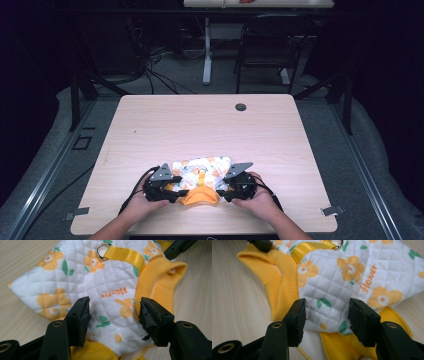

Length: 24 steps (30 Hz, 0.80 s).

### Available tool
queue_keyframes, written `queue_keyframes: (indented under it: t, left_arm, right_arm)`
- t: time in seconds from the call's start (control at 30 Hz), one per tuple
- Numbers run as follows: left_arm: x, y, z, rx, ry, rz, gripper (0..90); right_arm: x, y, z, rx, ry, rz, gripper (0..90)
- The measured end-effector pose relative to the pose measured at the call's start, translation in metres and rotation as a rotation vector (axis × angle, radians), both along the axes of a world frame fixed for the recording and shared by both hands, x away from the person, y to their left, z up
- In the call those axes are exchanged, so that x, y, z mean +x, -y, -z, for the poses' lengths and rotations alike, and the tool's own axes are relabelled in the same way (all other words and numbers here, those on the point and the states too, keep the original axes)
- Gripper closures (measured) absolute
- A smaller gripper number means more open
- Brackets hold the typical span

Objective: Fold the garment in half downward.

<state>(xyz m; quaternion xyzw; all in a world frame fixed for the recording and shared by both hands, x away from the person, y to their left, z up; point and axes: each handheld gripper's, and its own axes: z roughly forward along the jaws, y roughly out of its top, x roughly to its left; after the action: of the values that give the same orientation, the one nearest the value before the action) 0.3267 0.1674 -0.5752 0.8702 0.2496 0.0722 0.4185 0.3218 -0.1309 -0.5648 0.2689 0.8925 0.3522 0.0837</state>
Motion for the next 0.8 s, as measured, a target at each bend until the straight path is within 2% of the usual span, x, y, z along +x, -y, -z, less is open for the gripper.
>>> queue_keyframes:
  t: [0.1, 0.13, 0.43, 0.6, 0.8]
  left_arm:
    - [0.0, -0.004, -0.003, -0.042, -0.002, -0.022, 42.0]
    - [0.0, -0.006, -0.004, -0.057, -0.002, -0.031, 42.3]
    - [-0.005, -0.024, -0.019, -0.079, 0.036, -0.085, 42.8]
    - [-0.008, -0.041, -0.024, -0.106, 0.033, -0.133, 43.3]
    - [-0.01, -0.055, -0.021, -0.1, 0.003, -0.172, 44.2]
  right_arm:
    - [-0.003, 0.002, -0.004, 0.016, 0.034, 0.017, 47.1]
    - [-0.006, 0.003, -0.009, 0.043, 0.04, 0.023, 47.1]
    - [-0.014, 0.013, -0.018, 0.087, 0.065, 0.049, 46.9]
    - [-0.018, 0.024, -0.022, 0.108, 0.072, 0.078, 46.9]
    - [-0.019, 0.032, -0.023, 0.116, 0.078, 0.108, 46.8]
